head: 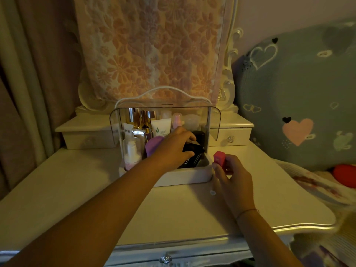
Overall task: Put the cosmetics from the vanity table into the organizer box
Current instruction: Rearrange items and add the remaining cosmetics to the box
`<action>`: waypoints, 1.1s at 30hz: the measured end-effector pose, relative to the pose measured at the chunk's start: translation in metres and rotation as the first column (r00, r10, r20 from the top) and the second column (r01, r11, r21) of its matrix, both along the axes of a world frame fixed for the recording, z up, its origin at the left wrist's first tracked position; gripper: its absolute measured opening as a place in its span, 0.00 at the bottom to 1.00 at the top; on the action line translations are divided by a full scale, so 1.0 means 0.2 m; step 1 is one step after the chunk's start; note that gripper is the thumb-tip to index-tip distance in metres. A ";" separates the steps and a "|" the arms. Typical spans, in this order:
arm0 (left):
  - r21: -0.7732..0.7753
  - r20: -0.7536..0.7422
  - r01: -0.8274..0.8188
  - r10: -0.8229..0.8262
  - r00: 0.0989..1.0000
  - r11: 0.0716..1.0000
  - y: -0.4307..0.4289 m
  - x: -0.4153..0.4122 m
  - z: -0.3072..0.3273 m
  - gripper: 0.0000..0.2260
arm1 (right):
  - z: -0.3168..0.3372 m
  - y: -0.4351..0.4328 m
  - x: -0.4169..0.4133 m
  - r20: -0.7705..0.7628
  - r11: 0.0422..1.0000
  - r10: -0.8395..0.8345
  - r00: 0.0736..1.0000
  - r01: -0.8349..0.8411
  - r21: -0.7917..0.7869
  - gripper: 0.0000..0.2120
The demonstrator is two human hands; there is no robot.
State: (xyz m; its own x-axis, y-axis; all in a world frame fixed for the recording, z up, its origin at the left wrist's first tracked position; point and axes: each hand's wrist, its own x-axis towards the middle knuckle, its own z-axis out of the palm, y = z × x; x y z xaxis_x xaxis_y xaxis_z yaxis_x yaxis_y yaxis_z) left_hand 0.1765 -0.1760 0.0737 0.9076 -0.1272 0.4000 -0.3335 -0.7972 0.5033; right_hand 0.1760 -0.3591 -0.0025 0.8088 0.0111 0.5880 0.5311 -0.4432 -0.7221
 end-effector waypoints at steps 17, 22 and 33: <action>0.459 0.012 -0.161 0.175 0.985 0.874 -0.04 -0.02 0.00 0.17 | -0.01 0.00 0.01 -0.013 0.999 -0.027 1.000 0.026 -0.020 0.13; 0.711 0.117 -0.237 0.220 0.968 0.663 -0.09 -0.01 0.00 0.16 | -0.01 0.01 0.02 -0.006 0.999 -0.034 0.999 0.034 -0.017 0.13; 0.641 0.280 -0.289 0.135 0.951 0.711 -0.04 -0.11 -0.14 0.23 | 0.01 -0.01 0.01 -0.021 0.996 0.003 1.000 -0.001 0.085 0.09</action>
